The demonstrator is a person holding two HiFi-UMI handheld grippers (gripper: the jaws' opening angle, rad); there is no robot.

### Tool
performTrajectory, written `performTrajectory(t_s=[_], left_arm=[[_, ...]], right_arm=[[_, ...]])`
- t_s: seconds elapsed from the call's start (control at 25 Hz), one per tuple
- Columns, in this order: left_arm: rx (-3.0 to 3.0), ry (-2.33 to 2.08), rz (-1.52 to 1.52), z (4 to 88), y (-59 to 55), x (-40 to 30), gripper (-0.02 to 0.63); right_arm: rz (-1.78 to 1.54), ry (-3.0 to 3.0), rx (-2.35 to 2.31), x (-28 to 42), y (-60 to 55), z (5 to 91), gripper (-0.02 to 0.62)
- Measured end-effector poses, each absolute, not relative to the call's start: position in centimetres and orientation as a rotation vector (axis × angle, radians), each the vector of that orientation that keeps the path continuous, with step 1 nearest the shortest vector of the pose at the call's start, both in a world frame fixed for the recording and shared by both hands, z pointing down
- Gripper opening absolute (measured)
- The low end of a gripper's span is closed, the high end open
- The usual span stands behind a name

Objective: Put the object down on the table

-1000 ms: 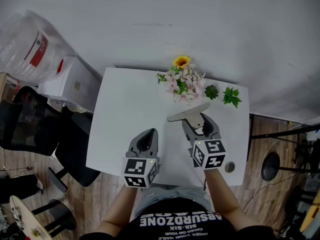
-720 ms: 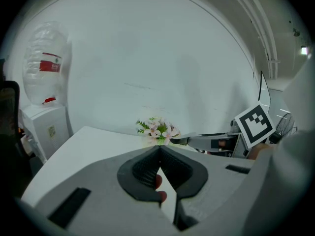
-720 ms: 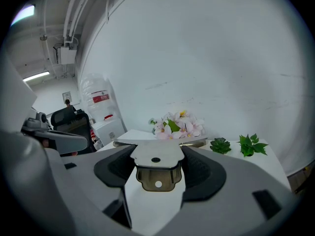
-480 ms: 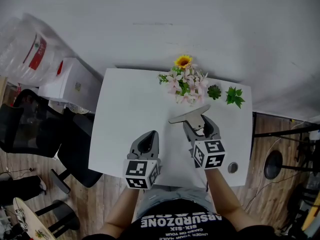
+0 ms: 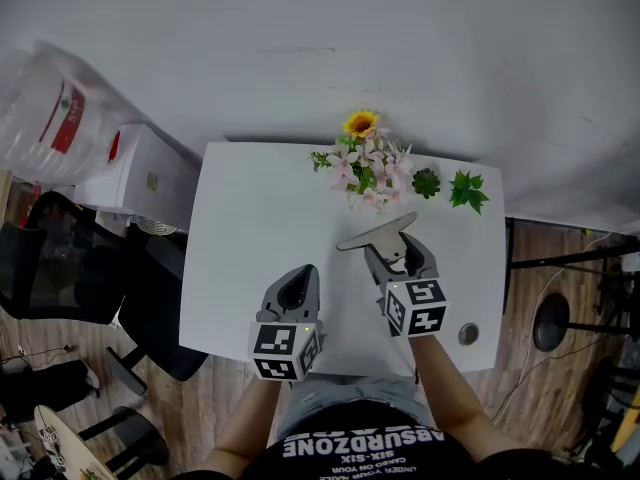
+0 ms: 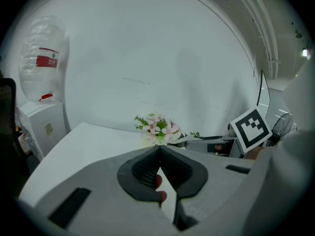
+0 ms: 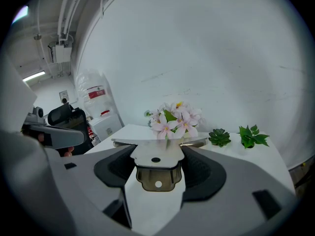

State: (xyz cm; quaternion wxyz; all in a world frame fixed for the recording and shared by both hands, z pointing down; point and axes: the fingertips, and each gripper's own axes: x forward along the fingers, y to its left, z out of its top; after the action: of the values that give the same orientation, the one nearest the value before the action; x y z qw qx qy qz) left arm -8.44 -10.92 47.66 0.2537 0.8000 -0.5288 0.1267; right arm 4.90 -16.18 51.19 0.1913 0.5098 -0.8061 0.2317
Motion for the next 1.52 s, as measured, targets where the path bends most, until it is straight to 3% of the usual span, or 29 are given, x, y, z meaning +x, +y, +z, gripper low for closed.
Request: performTrajectory(t_s=[1.52], left_arm=[[2.131,-1.399,0.391,50.5,-12.7,-7.0,0.006]], right_arm=[[0.738,-2.183,1.352,5.4,-17.9,56.7,0.288]])
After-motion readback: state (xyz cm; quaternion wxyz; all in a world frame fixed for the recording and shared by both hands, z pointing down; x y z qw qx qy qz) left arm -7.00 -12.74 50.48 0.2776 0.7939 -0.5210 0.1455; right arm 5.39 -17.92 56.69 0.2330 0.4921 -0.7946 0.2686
